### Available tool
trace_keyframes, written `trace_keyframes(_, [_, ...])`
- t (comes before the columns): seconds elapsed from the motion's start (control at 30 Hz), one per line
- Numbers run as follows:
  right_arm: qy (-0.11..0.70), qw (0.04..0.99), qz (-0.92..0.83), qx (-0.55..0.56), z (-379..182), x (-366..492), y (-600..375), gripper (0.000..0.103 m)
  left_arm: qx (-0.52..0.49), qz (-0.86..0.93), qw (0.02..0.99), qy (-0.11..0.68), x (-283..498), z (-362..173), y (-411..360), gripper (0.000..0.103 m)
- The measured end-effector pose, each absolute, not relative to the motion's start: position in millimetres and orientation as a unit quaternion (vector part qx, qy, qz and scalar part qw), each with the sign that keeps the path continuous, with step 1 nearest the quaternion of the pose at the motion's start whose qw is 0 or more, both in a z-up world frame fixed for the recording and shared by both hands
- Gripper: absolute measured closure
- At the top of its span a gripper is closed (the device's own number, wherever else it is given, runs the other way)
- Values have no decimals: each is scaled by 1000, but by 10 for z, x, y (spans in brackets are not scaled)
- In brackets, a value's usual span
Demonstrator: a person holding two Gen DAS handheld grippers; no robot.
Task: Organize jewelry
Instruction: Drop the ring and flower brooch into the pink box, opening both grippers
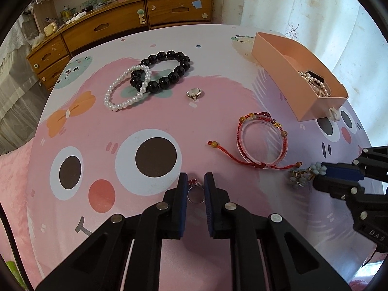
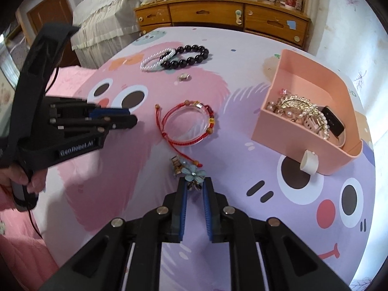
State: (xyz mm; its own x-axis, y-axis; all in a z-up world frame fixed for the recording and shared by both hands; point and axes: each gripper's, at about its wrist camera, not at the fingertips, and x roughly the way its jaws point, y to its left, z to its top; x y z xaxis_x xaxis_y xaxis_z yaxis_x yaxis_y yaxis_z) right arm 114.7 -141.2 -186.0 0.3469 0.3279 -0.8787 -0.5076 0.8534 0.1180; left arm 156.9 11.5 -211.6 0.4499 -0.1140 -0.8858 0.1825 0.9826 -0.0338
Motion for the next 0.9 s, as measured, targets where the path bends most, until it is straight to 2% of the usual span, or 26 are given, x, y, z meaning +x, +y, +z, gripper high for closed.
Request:
trace_keyframes(0.33, [483, 839, 246, -51, -1538, 1269, -1606, 90, 36, -110, 857, 501, 1575, -1831, -73, 97])
trace_keyframes(0.9, [420, 893, 163, -9, -931, 1576, -2261, 90, 10, -213, 895, 391, 1973, -872, -874, 97])
